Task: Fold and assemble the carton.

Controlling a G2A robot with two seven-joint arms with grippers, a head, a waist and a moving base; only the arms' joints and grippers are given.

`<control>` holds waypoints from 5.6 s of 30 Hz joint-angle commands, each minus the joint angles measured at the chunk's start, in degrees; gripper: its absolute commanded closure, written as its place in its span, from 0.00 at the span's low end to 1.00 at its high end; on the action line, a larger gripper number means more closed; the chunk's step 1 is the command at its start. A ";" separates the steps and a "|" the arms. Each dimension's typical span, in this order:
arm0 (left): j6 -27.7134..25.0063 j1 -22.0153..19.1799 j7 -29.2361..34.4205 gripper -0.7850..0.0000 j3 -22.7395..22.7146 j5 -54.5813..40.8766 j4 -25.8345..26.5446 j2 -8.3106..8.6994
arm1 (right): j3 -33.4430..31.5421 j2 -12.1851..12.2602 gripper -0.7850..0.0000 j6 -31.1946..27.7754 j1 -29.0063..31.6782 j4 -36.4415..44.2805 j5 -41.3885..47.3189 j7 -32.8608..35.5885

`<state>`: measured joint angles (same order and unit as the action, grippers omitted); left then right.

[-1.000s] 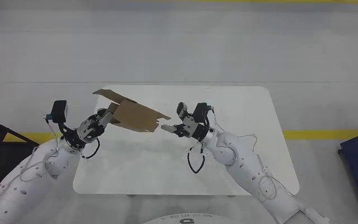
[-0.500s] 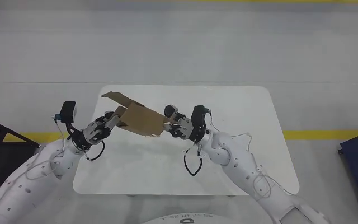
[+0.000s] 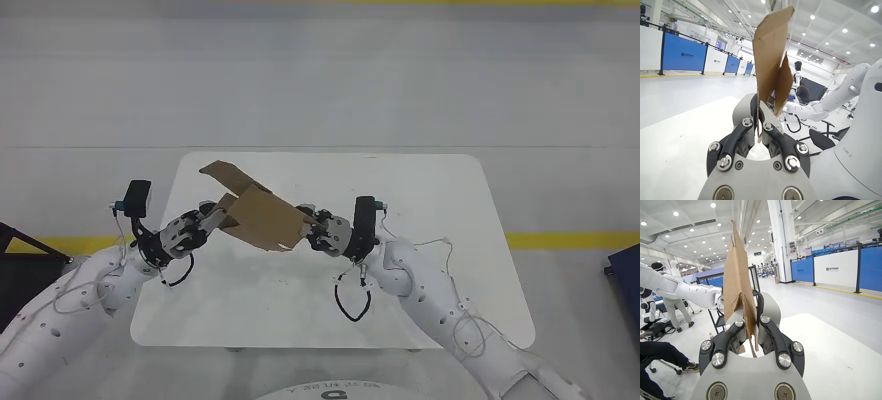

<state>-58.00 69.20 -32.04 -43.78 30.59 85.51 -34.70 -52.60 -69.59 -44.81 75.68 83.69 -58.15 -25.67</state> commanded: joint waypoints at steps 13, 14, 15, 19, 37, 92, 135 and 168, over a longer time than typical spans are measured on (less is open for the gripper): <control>0.00 -0.99 -2.29 0.00 0.12 1.65 -5.40 1.03 | -0.94 0.02 1.00 -1.57 0.22 -0.43 0.44 3.07; 0.00 -0.56 -3.57 0.00 -0.95 2.47 -6.59 1.38 | -1.08 0.03 1.00 -1.34 0.27 -0.40 0.67 3.55; 0.00 0.00 -4.79 0.00 -2.10 3.74 -7.37 1.76 | -1.21 0.04 1.00 -1.14 0.33 -0.34 0.93 4.03; 0.76 3.65 -11.75 0.00 -8.26 11.19 -7.50 3.52 | -1.51 0.06 1.00 -0.95 0.52 -0.08 1.66 4.80; 20.24 23.35 -10.11 0.00 -25.52 44.75 20.24 8.50 | -1.19 0.12 1.00 1.08 1.68 1.77 0.03 9.04; 0.00 13.29 27.13 1.00 -18.28 19.23 20.32 6.29 | -1.45 0.50 1.00 0.65 4.16 3.76 -6.26 9.53; 0.00 14.07 -14.26 1.00 -11.11 32.41 17.37 10.44 | -5.54 1.16 0.26 -1.33 -2.67 -2.45 19.68 12.48; 0.00 1.07 -14.24 1.00 4.96 34.77 14.60 13.85 | -4.95 1.44 0.53 -8.65 -3.38 -3.41 22.20 18.92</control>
<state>-58.00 70.57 -46.28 -39.46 64.31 100.23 -20.87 -57.09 -68.07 -54.78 72.41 80.49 -36.89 -6.02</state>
